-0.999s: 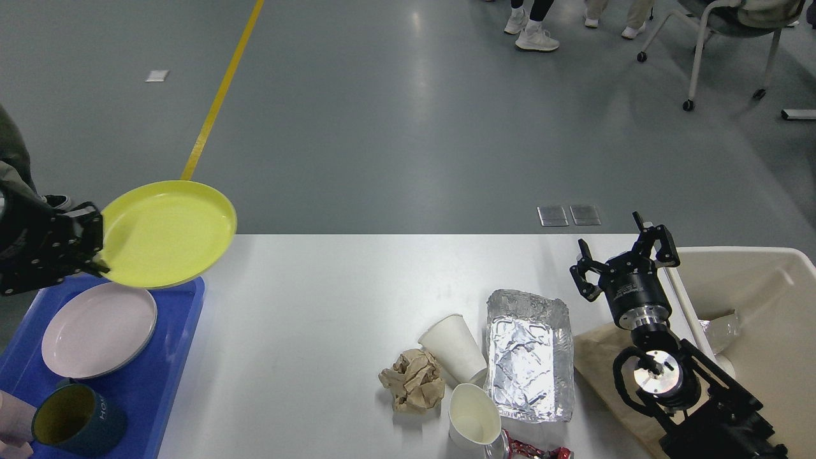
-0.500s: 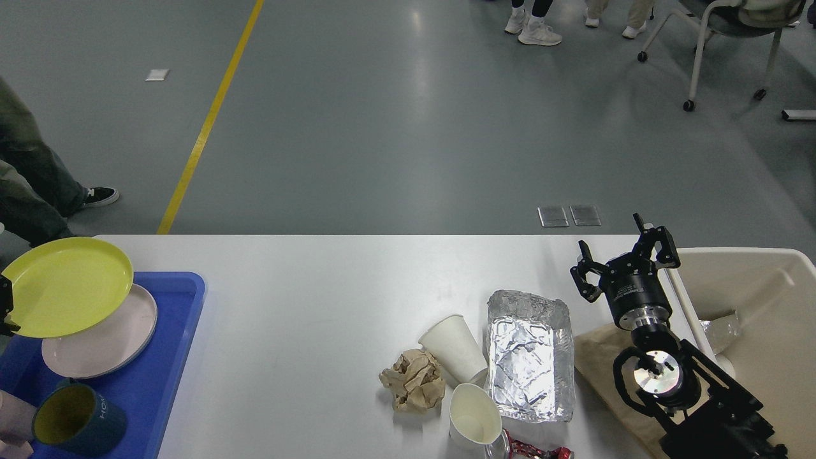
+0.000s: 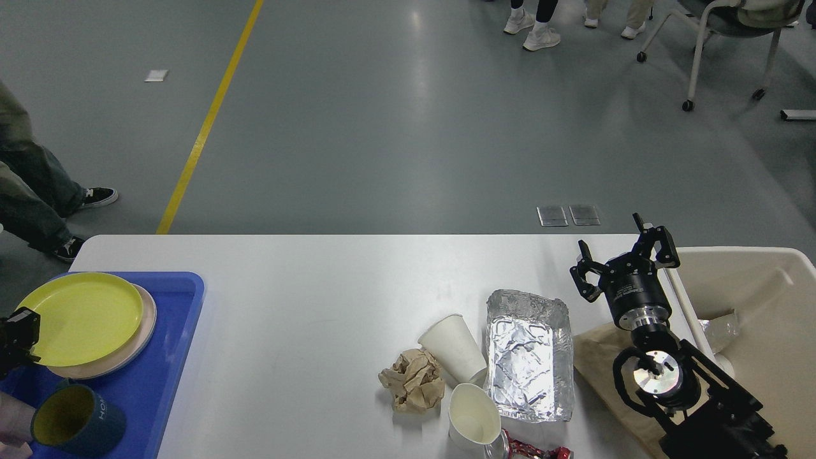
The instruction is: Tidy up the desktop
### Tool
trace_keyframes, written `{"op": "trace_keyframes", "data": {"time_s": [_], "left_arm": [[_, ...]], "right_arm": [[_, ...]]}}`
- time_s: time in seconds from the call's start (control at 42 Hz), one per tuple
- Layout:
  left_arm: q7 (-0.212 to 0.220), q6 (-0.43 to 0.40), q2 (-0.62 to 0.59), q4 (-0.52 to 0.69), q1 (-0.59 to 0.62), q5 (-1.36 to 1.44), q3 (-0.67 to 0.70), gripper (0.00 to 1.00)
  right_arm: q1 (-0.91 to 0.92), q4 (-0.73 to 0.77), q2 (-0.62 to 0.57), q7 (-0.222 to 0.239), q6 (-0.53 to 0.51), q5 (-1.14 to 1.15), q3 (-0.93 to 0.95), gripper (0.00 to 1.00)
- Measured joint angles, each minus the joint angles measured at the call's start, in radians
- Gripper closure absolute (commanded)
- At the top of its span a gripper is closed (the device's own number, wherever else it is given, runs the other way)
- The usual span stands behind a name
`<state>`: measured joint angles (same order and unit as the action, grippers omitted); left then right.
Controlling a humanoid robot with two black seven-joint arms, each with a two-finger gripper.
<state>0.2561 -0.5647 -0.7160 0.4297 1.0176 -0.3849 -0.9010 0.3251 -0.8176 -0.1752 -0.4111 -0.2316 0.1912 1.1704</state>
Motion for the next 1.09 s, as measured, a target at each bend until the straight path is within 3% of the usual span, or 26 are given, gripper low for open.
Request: {"op": "trace_keyframes", "data": {"time_s": [0.428, 0.547, 0.643, 0.785, 0.976, 1.095], "left_arm": [[0.002, 0.029, 0.042, 0.0, -0.008, 0.002, 0.01, 1.0], [0.002, 0.036, 0.044, 0.0, -0.012, 0.007, 0.014, 0.94], [0.002, 0.037, 0.044, 0.0, -0.013, 0.007, 0.02, 0.78], [-0.001, 0.04, 0.044, 0.0, -0.014, 0.008, 0.024, 0.26], [-0.001, 0.119, 0.044, 0.005, -0.013, 0.01, 0.026, 0.14], [0.0, 0.125, 0.042, 0.009, -0.008, 0.013, 0.026, 0.08]], "right_arm": [[0.0, 0.0, 0.0, 0.0, 0.0, 0.0, 0.0, 0.0], [0.0, 0.0, 0.0, 0.0, 0.0, 0.0, 0.0, 0.0], [0.0, 0.0, 0.0, 0.0, 0.0, 0.0, 0.0, 0.0], [0.0, 0.0, -0.001, 0.0, 0.0, 0.0, 0.0, 0.0], [0.0, 0.0, 0.0, 0.0, 0.0, 0.0, 0.0, 0.0], [0.0, 0.0, 0.0, 0.0, 0.0, 0.0, 0.0, 0.0]]}}
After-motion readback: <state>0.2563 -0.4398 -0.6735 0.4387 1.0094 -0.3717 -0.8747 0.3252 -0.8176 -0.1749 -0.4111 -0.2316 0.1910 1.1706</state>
